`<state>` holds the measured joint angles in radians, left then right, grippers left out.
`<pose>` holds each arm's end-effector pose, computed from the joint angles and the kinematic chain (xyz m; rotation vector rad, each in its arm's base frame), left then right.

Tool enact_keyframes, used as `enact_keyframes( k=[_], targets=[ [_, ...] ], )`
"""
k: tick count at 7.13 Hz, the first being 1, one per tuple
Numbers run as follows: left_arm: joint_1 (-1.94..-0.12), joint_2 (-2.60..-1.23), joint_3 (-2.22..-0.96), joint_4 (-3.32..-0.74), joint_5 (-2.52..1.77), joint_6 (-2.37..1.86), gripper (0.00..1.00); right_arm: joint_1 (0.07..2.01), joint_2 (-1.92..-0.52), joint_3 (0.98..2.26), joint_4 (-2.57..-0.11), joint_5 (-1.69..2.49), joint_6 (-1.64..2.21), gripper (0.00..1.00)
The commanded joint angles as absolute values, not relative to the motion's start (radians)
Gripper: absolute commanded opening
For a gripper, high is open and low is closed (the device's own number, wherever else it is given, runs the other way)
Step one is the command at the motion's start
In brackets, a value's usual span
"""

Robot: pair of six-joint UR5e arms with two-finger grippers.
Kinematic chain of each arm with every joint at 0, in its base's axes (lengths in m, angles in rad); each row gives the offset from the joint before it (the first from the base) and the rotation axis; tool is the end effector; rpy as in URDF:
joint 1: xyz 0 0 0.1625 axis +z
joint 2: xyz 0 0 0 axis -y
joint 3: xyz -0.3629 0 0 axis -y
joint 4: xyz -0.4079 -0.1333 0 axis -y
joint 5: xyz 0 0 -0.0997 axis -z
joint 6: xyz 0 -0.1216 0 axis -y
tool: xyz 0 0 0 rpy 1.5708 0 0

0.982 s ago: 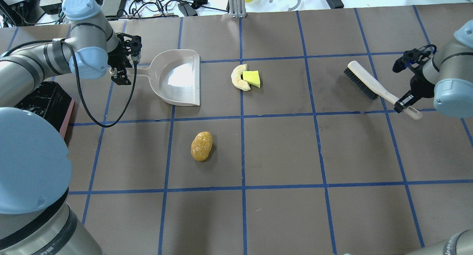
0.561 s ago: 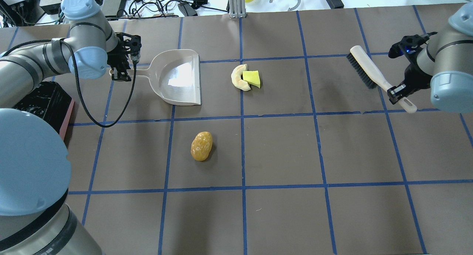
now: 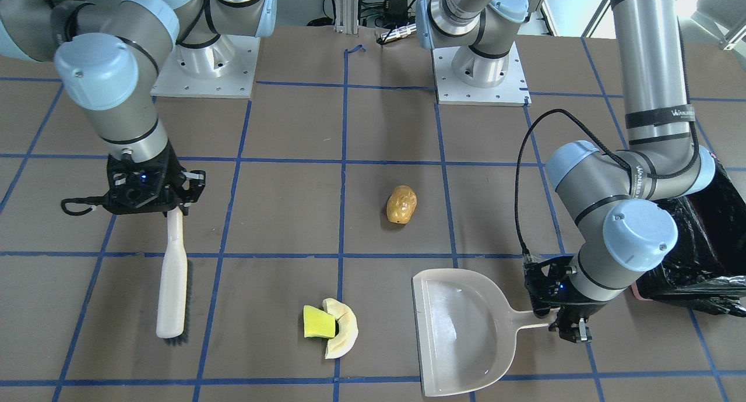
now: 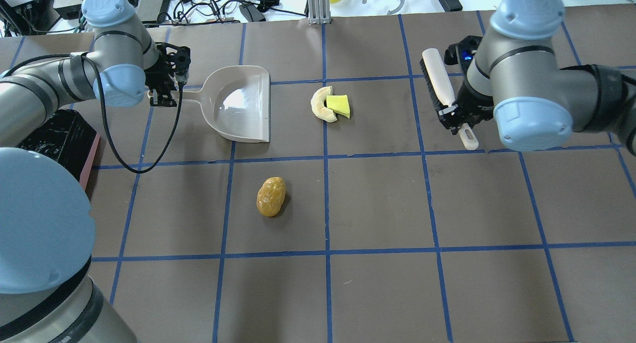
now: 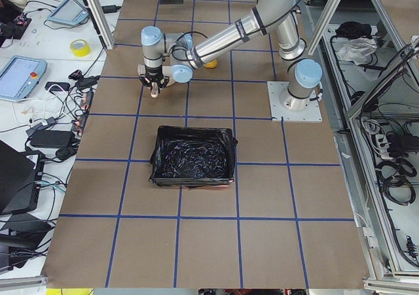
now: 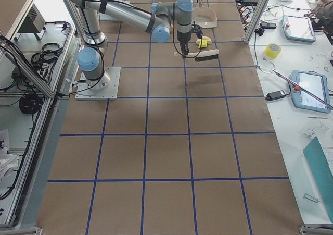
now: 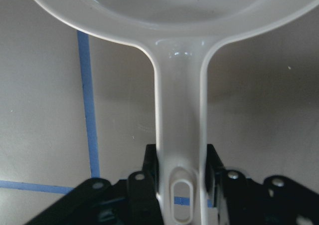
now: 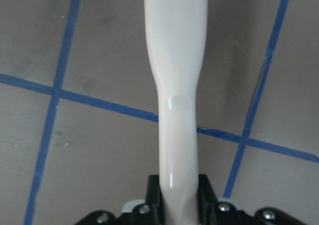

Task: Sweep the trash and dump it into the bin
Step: 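Lift the brush with the right gripper and carry it toward the sponge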

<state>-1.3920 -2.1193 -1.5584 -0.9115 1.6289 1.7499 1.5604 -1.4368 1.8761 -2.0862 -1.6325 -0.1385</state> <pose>-0.0080 -0.6658 0.1556 2.1229 2.1298 -0.0339 0.1203 -0.5276 0.2352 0.1931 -3.0664 0.1096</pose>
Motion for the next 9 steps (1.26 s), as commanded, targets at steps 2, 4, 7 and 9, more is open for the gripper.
enact_keyframes(
  k=[2,4,7,9],
  targets=[
    [-1.396,-2.108,-1.569,-0.925,1.632,1.79,0.0,1.698,-1.289,1.807,-2.16,-1.632,0.105,0.0],
    [-1.397,-2.103,-1.571,-0.928,1.635,1.79,0.0,1.781,-1.218,1.734,-2.158,-1.626,0.198,0.0],
    [-1.399,-2.114,-1.571,-0.928,1.637,1.789,0.0,1.79,-1.174,1.723,-2.168,-1.618,0.206,0.0],
    [-1.399,-2.117,-1.569,-0.936,1.643,1.787,0.0,1.81,-1.152,1.717,-2.171,-1.615,0.247,0.0]
  ],
)
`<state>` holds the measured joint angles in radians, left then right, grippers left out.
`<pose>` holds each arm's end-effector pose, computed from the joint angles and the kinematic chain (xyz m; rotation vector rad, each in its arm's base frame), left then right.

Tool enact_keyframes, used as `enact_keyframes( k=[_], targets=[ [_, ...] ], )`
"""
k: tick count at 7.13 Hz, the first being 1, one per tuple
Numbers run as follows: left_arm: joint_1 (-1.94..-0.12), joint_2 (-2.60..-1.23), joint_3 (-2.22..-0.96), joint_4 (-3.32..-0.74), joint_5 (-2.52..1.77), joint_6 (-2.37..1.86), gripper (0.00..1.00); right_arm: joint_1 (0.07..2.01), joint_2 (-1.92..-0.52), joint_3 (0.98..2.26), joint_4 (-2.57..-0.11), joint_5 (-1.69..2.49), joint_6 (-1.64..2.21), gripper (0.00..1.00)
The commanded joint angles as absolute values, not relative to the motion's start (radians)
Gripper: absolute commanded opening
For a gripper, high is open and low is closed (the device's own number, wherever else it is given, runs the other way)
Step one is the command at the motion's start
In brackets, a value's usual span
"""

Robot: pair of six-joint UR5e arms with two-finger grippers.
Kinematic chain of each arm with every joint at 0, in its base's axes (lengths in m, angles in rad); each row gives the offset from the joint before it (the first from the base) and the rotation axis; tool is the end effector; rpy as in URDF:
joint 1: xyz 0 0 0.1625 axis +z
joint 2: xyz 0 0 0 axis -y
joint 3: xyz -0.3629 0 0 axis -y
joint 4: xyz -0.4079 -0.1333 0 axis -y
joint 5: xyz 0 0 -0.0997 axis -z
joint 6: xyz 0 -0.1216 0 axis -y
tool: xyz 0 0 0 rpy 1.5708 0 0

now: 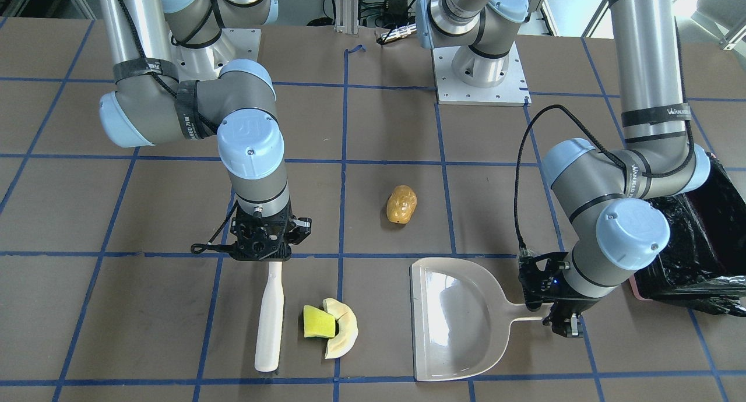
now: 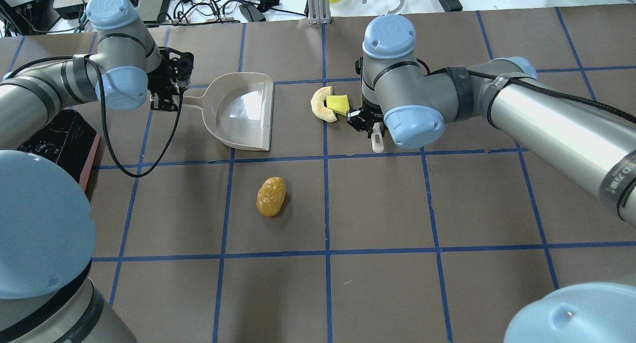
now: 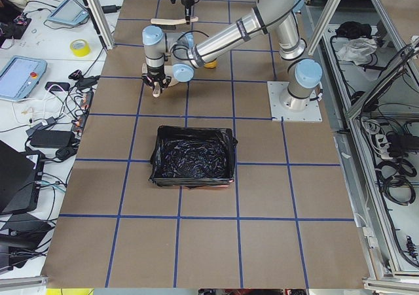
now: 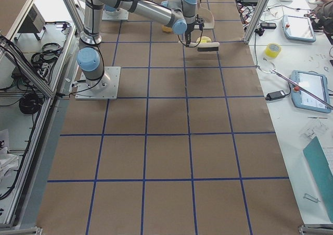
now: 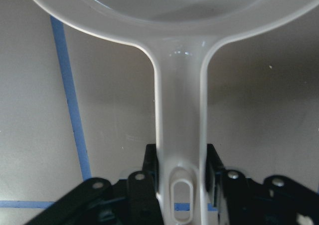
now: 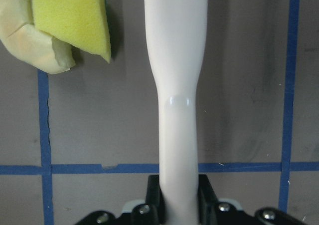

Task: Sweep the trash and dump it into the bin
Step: 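Sweep the sponge and crumpled item into the dustpan with the right gripper's brush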

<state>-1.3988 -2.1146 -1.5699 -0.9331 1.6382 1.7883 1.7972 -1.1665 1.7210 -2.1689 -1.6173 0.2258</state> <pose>-0.0124 -0.6596 0.1510 2.1840 2.0935 0.0048 0.2578 -0.5506 0.1644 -0.0006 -3.1050 0.0822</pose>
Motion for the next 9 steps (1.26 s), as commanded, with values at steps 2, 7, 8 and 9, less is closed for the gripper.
enact_keyframes(
  k=[2,7,8,9],
  targets=[
    [-1.399,-2.115,-1.569,-0.937,1.657,1.781,0.0,1.832,-1.106,1.671,-2.164,-1.611,0.265,0.0],
    [-1.428,-2.115,-1.568,-0.948,1.707,1.763,0.0,1.884,-1.08,1.638,-2.186,-1.479,0.363,0.0],
    [-1.428,-2.115,-1.568,-0.948,1.709,1.763,0.0,1.917,-1.05,1.597,-2.186,-1.477,0.406,0.0],
    [-1.43,-2.115,-1.568,-0.948,1.726,1.763,0.0,1.945,-1.005,1.539,-2.186,-1.477,0.44,0.0]
  ],
)
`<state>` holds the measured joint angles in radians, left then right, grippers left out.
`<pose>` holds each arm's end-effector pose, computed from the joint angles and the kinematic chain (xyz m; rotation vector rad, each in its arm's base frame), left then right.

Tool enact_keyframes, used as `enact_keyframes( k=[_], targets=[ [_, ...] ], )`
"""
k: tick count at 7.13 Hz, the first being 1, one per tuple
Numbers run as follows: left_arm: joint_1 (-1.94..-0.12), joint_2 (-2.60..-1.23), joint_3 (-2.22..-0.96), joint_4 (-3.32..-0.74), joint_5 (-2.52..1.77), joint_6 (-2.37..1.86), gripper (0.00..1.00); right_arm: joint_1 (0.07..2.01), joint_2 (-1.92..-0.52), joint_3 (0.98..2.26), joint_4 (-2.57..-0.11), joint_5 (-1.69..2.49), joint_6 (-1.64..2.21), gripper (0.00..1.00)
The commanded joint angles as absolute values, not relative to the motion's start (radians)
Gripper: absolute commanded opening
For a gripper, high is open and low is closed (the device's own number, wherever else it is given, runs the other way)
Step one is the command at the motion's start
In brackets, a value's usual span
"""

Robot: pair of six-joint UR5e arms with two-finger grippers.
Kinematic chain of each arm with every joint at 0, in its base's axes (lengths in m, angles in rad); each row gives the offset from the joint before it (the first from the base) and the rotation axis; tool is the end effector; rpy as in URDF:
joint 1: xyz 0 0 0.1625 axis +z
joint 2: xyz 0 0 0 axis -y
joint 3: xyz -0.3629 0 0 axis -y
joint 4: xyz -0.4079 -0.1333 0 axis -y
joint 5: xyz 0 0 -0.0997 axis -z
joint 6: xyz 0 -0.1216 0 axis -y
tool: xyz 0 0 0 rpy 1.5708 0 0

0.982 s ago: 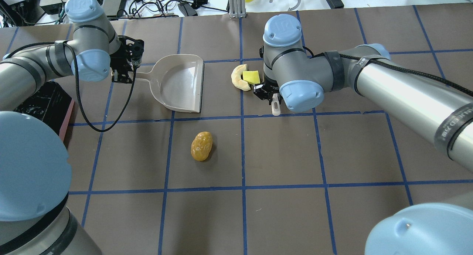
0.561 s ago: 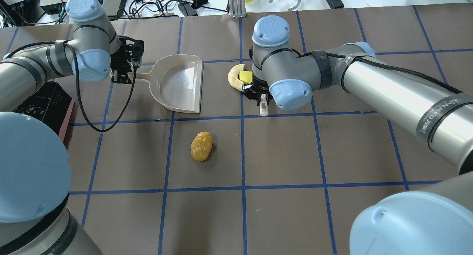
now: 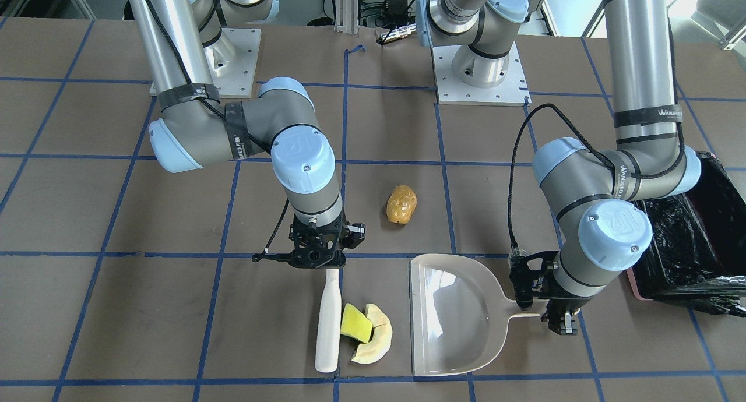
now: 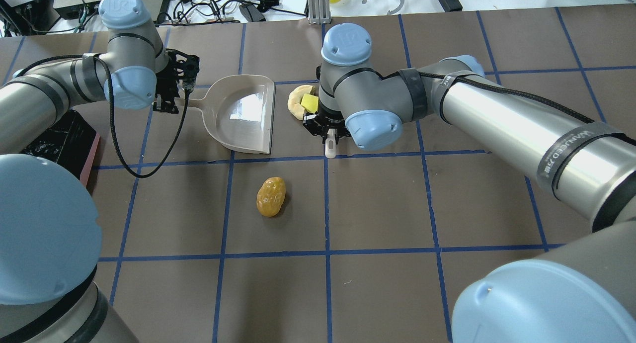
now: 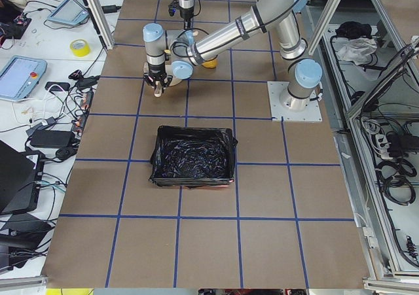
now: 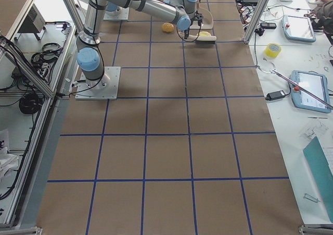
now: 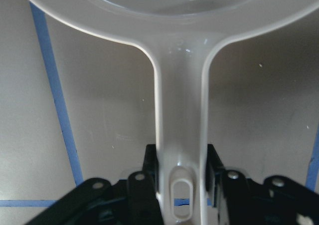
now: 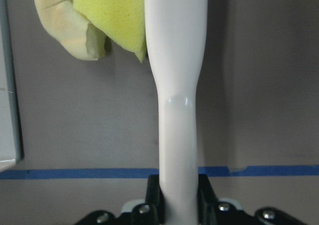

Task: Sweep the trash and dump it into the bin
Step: 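Sweep the sponge and crumpled item into the dustpan with the right gripper's brush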

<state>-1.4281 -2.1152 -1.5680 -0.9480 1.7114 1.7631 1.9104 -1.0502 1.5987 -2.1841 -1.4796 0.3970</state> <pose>-0.0231 -0.6566 0.1507 2.1619 2.0690 0.1013 0.3480 -0.5515 0.1503 0.0825 3.0318 -0.0419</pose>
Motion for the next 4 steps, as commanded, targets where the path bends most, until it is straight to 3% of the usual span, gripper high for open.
enact_keyframes(
  k=[1,4],
  targets=[
    [-1.43,-2.115,-1.568,-0.948,1.726,1.763,0.0,1.971,-0.967,1.479,-2.186,-1.477,0.475,0.0],
    [-1.43,-2.115,-1.568,-0.946,1.727,1.763,0.0,2.035,-0.939,1.44,-2.186,-1.445,0.604,0.0]
  ],
)
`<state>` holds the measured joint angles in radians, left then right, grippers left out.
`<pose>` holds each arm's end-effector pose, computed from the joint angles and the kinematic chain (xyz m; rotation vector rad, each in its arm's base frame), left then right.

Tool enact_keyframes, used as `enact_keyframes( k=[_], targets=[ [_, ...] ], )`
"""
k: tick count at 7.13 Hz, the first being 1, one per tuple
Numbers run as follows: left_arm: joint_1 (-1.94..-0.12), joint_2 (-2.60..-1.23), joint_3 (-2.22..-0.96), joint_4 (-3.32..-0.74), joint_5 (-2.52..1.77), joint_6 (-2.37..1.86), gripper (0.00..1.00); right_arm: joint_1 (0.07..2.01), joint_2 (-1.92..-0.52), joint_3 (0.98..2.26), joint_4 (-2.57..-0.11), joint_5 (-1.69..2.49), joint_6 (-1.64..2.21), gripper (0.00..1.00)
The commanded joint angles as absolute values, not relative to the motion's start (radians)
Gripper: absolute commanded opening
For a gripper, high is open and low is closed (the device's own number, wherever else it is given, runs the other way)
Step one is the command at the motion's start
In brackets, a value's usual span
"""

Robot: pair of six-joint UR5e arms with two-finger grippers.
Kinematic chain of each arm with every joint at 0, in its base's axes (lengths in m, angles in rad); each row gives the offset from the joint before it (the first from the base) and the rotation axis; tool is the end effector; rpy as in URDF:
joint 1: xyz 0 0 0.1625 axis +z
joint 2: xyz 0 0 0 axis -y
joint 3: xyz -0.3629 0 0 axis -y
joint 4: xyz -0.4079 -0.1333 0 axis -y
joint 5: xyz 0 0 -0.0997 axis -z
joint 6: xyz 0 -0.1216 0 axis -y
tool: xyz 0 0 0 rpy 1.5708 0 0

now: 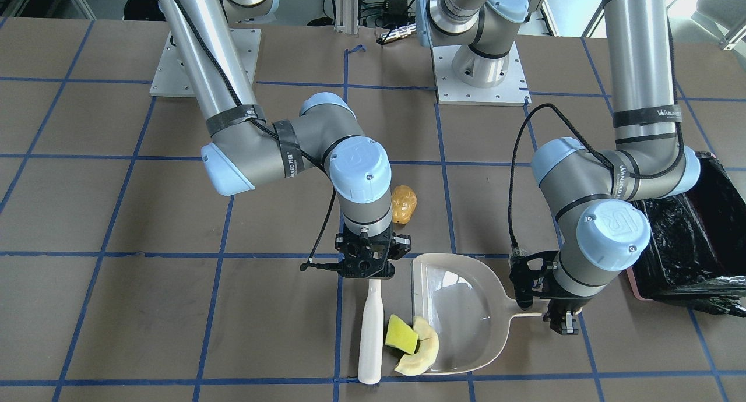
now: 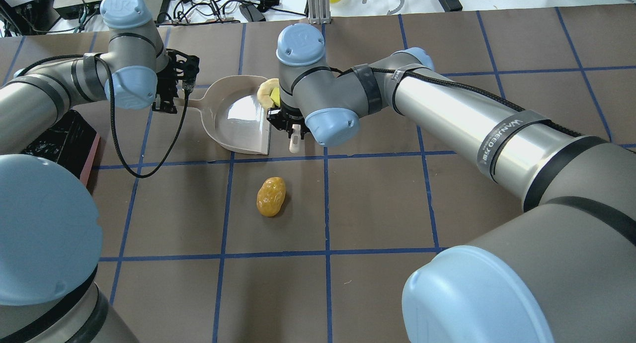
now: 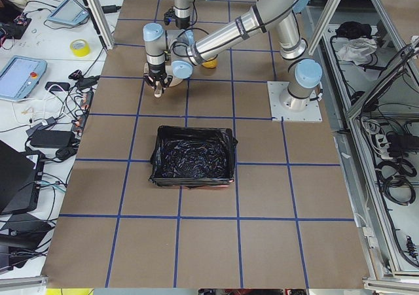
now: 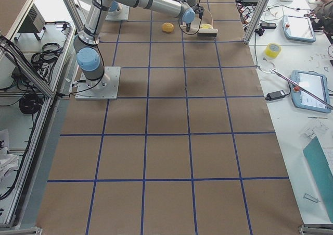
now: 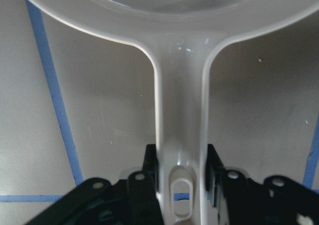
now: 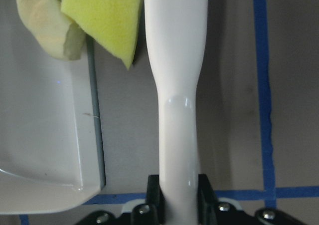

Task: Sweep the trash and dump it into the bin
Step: 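Sweep the sponge and crumpled item into the dustpan with the right gripper's brush, then move the brush behind the tan potato and sweep it toward the dustpan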

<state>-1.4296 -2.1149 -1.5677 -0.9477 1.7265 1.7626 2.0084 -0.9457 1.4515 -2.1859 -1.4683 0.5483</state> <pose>-0.0223 -0.6564 0.1514 2.1549 2.0617 0.1184 0.4208 -0.5555 0.1498 0.1575 2.9947 -0.0717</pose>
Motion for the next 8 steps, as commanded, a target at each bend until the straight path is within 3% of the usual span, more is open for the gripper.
enact_keyframes(
  k=[1,8],
  targets=[
    [-1.43,-2.115,-1.568,-0.946,1.727,1.763,0.0,2.052,-0.937,1.439,-2.187,-1.443,0.638,0.0],
    [-1.43,-2.108,-1.568,-0.945,1.726,1.759,0.0,2.17,-0.942,1.41,-2.224,-1.393,0.882,0.0]
  ],
)
